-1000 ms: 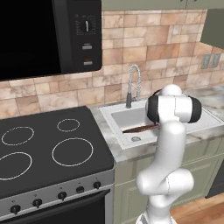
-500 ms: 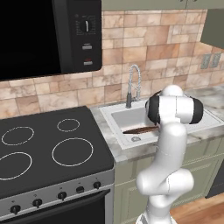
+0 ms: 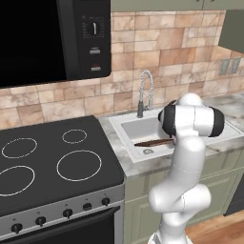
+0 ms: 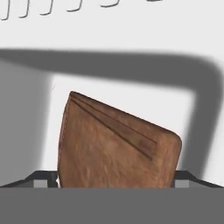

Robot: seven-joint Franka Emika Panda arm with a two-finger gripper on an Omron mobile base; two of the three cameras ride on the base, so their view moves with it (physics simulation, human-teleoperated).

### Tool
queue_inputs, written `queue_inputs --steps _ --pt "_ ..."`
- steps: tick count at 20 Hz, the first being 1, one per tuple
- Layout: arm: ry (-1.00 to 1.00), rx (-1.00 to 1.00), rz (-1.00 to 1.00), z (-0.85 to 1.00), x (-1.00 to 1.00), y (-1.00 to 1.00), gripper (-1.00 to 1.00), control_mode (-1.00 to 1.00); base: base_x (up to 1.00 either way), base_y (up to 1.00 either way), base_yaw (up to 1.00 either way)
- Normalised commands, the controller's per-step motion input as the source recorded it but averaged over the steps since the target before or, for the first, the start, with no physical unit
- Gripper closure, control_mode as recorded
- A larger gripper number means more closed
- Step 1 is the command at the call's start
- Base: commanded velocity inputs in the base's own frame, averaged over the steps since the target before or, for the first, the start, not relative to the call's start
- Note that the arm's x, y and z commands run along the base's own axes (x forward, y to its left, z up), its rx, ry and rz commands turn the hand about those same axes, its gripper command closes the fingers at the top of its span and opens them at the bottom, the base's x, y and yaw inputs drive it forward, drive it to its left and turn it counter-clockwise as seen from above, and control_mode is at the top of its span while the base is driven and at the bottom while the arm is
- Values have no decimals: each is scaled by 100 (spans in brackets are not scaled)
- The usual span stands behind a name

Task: Move the cutting board and knife to the sink. Then move spray from the cabinet to the counter.

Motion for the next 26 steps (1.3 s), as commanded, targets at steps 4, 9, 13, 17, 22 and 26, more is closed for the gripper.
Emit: queue_inputs --steps 4,9,13,17,22,26 --pt "6 0 0 0 -22 0 -100 -100 0 0 0" --pt "4 0 0 0 -24 0 -100 -100 0 0 0" --pt "2 0 0 0 -20 0 -100 -100 0 0 0" --pt "2 0 0 1 -18 0 -100 -100 0 0 0" --pt "0 0 0 8 -20 0 -100 -100 0 0 0" --pt "0 0 0 21 -24 0 -100 -100 0 0 0"
